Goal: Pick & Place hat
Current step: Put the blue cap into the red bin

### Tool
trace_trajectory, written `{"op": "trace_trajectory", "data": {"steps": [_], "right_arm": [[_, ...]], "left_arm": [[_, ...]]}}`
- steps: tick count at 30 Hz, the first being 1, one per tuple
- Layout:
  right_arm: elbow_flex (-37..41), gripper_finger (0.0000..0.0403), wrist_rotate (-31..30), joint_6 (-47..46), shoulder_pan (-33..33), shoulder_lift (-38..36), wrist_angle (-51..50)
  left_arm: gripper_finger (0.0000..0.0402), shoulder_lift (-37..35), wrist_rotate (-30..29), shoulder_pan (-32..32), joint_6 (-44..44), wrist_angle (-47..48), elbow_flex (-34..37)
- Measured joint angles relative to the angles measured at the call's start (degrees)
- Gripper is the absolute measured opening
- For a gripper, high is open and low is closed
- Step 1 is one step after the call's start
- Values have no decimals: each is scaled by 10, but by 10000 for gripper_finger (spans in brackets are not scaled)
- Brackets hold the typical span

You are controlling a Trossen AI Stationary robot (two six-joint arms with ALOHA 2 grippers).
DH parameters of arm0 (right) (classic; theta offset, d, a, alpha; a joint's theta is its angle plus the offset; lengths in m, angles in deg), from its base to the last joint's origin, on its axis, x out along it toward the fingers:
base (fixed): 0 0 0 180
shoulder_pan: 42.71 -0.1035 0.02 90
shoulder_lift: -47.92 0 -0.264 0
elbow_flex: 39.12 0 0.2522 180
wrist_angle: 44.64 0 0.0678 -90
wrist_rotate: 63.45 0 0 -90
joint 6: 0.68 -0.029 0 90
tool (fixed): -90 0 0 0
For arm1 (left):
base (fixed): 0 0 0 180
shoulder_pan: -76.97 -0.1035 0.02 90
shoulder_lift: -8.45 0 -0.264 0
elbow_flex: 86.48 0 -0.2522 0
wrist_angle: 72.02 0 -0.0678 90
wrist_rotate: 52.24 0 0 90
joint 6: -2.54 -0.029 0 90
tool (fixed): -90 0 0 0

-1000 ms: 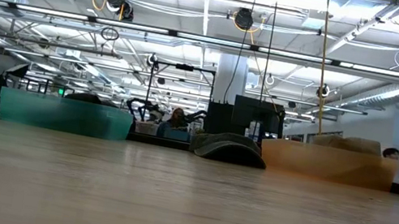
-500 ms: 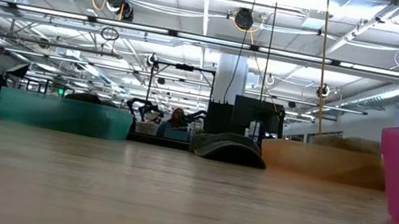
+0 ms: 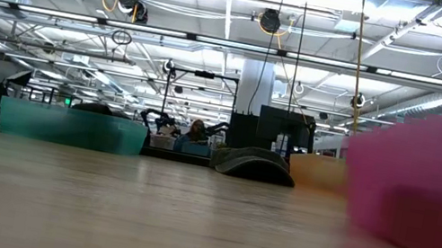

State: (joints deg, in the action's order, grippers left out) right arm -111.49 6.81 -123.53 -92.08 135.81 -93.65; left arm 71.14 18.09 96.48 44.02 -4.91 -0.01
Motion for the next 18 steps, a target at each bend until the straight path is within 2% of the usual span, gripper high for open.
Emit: {"op": "trace_trajectory", "data": {"steps": [1, 5, 9, 11, 18], "right_arm": [[0, 84, 17, 4, 2, 0, -11], [0, 84, 181, -31, 16, 0, -110], [0, 84, 253, -31, 4, -1, -168], [0, 84, 271, -28, -3, -1, -170], [0, 84, 273, -23, -24, -16, -106]], "left_arm": [[93, 0, 2, 0, 1, 0, 0], [93, 0, 2, 0, -2, 0, 0], [93, 0, 2, 0, -2, 0, 0], [93, 0, 2, 0, -2, 0, 0], [93, 0, 3, 0, 7, 0, 0]]}}
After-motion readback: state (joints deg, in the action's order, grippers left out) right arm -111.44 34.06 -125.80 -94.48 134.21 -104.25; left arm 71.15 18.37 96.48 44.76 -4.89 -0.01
